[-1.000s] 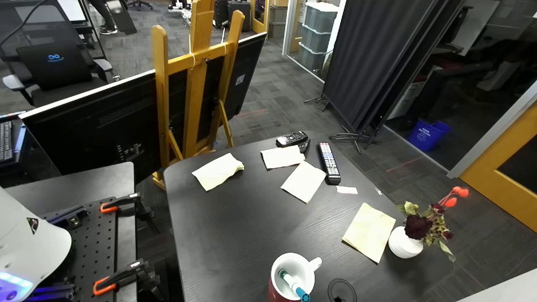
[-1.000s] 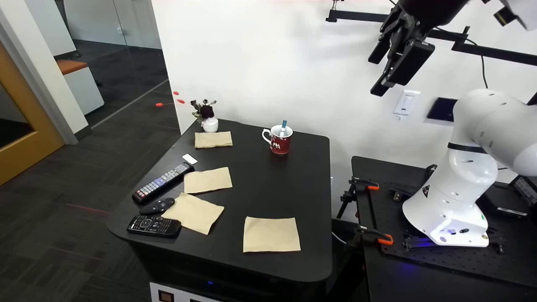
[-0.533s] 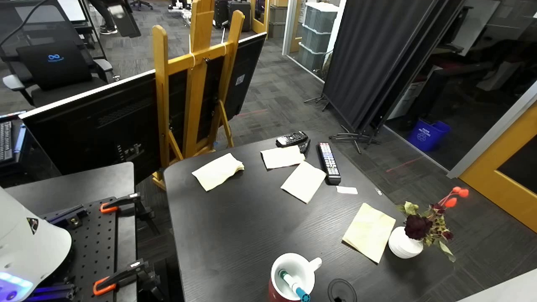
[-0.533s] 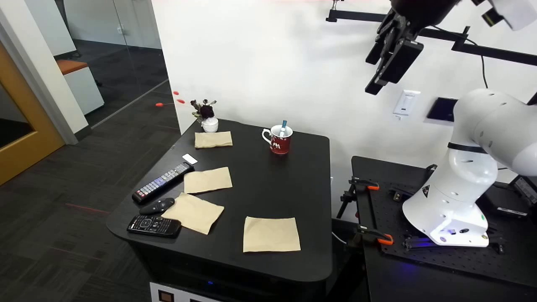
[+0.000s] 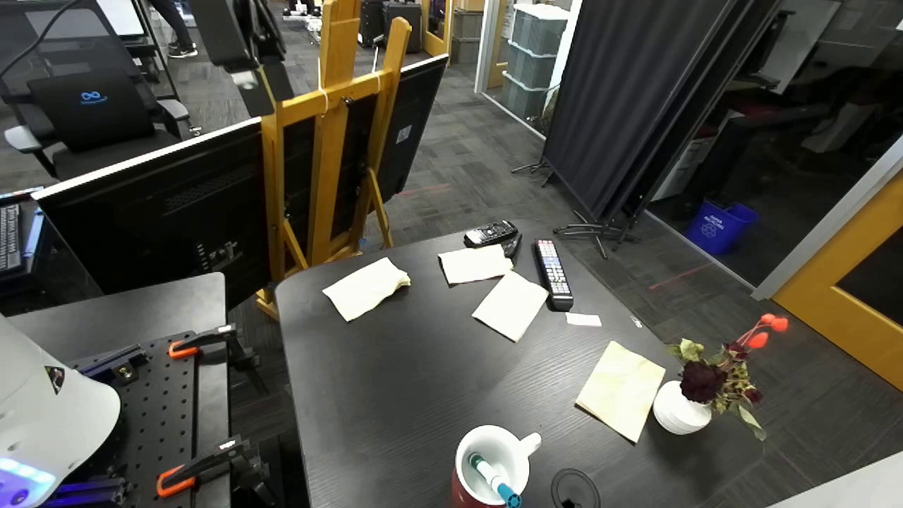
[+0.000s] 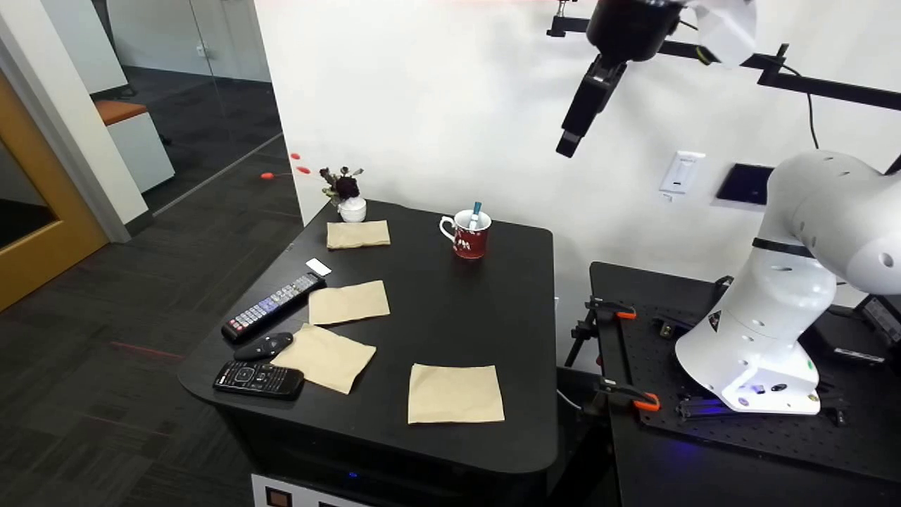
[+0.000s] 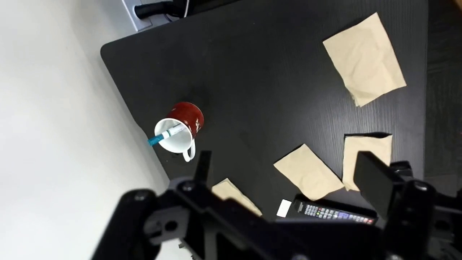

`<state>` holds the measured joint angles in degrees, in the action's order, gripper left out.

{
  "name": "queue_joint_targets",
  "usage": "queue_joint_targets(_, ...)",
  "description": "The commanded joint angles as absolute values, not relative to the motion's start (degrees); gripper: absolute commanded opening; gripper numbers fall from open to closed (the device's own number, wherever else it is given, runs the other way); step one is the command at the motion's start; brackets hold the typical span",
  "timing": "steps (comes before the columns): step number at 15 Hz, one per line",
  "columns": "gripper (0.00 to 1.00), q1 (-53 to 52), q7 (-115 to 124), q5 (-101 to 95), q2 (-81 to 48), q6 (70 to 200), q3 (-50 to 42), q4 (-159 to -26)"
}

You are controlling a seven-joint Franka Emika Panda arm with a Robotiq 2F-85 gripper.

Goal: Take the pen out of the cup and put it on the table

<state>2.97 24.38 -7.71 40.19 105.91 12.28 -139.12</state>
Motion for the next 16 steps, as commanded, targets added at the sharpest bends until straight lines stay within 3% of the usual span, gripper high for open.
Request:
queue_joint_targets(1,1.0,6.6,31.9,-8.8,36.2,111.6,12.2,-139.8)
queue_joint_targets(16,1.0,16.0,74.1,-20.3,16.9,127.3,7.2,-139.6)
